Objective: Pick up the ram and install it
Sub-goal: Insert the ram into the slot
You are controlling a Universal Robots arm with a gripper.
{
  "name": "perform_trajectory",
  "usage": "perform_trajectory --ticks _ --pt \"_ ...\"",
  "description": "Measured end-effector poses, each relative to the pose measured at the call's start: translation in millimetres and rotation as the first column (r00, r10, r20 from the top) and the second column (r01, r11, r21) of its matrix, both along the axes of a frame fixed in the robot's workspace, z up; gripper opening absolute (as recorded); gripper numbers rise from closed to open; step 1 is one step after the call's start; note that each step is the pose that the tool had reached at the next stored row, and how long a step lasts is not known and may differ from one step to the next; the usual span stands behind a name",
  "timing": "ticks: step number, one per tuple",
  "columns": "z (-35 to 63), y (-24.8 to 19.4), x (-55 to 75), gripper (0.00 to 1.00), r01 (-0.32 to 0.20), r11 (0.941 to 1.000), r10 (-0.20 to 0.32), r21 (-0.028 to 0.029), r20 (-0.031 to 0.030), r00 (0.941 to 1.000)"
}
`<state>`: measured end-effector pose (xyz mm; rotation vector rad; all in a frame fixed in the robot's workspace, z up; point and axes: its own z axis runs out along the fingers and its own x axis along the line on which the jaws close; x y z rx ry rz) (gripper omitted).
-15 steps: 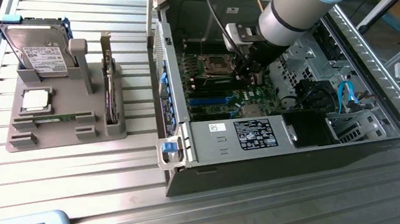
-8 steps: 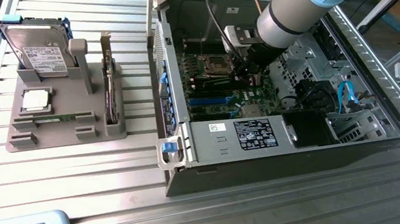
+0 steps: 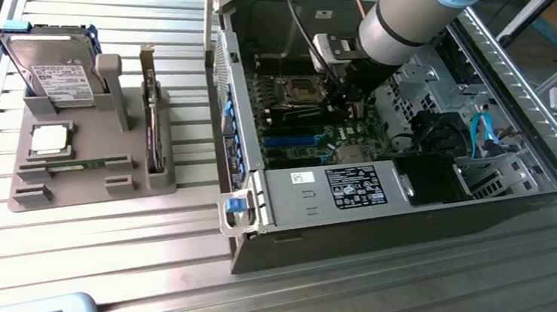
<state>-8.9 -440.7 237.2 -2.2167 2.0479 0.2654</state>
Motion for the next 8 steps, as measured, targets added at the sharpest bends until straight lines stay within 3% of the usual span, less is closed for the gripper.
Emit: perform_trajectory --ticks 2,7,8 --pt "15.3 0.0 0.0 0.12 0.0 1.0 0.0 -0.0008 -0.0002 1.0" --pt "27.6 0.0 0.0 0.12 0.0 1.0 0.0 -0.0034 -0.0001 1.0" --pt "27.9 0.1 0.0 0.12 0.0 1.0 0.0 -0.0094 -0.0001 1.0"
